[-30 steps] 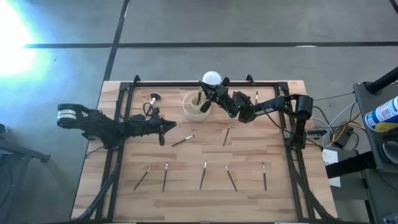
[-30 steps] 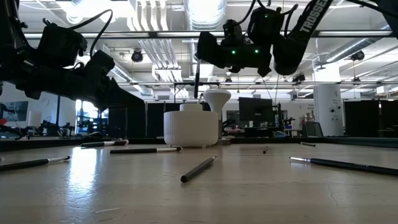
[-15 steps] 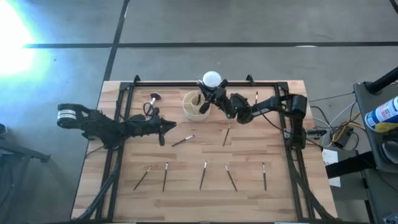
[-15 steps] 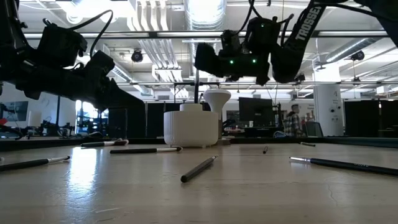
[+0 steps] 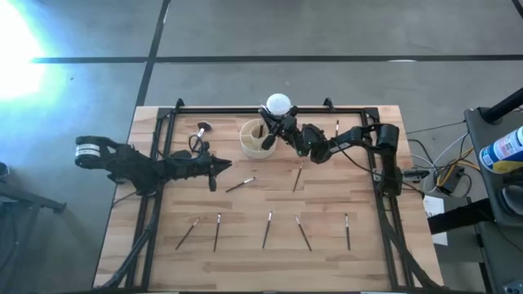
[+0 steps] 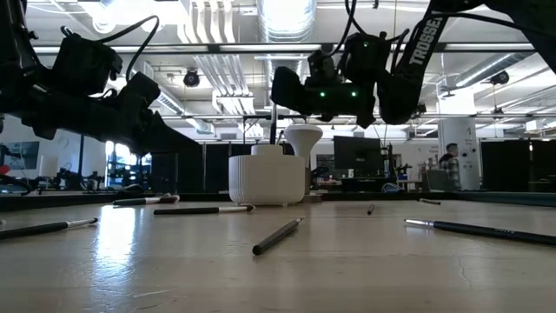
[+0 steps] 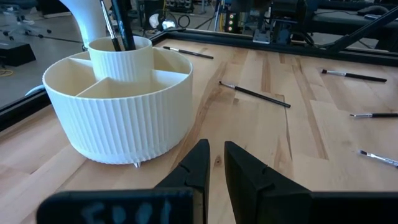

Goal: Put items in baskets/containers
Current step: Put the black blush brush into the white organizer, then put the black highlighter brush into the white organizer

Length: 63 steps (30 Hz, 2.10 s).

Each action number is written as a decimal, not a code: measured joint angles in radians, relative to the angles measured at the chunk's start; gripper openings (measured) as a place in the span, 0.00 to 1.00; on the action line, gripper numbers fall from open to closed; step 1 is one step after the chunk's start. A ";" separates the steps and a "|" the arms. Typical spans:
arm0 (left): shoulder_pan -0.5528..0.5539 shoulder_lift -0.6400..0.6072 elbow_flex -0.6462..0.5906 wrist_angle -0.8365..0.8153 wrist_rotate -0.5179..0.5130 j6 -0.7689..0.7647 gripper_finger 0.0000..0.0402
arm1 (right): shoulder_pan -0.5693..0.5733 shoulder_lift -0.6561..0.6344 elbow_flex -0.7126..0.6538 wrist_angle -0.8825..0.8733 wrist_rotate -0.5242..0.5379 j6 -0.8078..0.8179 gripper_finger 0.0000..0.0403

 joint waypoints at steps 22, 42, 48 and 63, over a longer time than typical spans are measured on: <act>0.000 0.000 0.000 -0.008 0.000 0.000 0.11 | 0.000 -0.037 0.000 -0.182 -0.002 0.029 0.09; 0.008 -0.001 0.081 -0.106 -0.147 -0.073 0.11 | 0.011 -0.485 -0.128 -0.964 -0.116 -0.031 0.02; 0.104 -0.030 0.199 -0.442 -0.202 -0.132 0.02 | 0.020 -0.612 -0.289 -0.877 -0.116 -0.036 0.02; 0.415 -0.010 0.599 -1.293 -0.251 -0.196 0.10 | 0.021 -0.875 -0.469 -0.771 -0.117 -0.031 0.02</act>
